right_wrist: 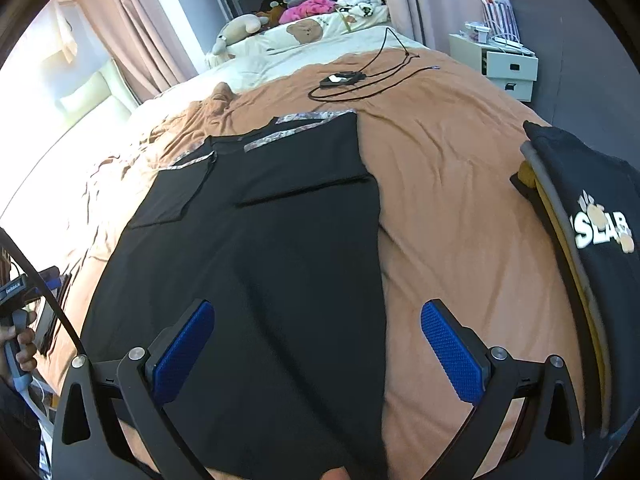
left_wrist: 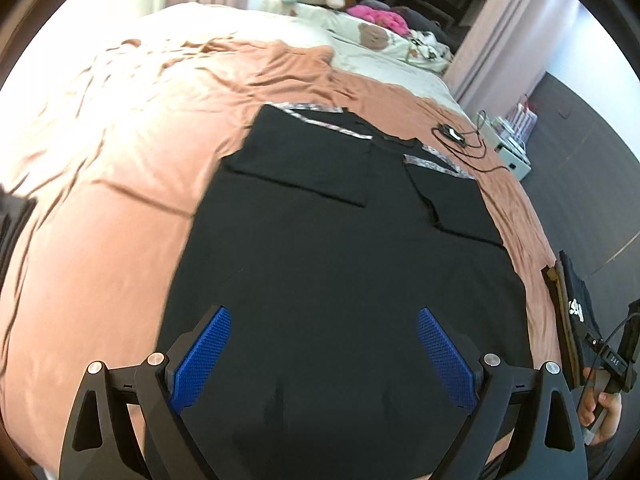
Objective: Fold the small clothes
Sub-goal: 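Move both grippers back to the hem edge of the black shirt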
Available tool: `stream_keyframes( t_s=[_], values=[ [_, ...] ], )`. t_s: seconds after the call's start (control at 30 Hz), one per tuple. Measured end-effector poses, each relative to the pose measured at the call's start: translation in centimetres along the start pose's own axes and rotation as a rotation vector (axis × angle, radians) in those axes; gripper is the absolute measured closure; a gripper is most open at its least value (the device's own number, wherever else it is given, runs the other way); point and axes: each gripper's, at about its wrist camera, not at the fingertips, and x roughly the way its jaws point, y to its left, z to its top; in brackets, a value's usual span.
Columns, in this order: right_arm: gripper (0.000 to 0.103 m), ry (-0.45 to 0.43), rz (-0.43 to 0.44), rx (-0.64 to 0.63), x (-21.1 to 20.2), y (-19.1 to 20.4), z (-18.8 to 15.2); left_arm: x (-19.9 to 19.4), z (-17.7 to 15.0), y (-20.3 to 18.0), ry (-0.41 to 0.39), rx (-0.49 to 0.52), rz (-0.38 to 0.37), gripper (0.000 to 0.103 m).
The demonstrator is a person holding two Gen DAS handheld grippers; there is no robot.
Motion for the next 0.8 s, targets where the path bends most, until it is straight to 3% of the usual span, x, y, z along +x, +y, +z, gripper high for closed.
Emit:
stream_keyframes(
  t_s=[0.4, 0.8],
  values=[
    [0.000, -0.041, 0.020, -0.001, -4.8, 1.3, -4.7, -7.5, -5.6, 5.2, -0.062, -0.090, 0.023, 0.008],
    [0.000, -0.054, -0.012, 0.058, -6.1, 1.3, -7.2, -7.3, -9.2, 11.8, -0.076, -0.172, -0.048, 0.008]
  ],
)
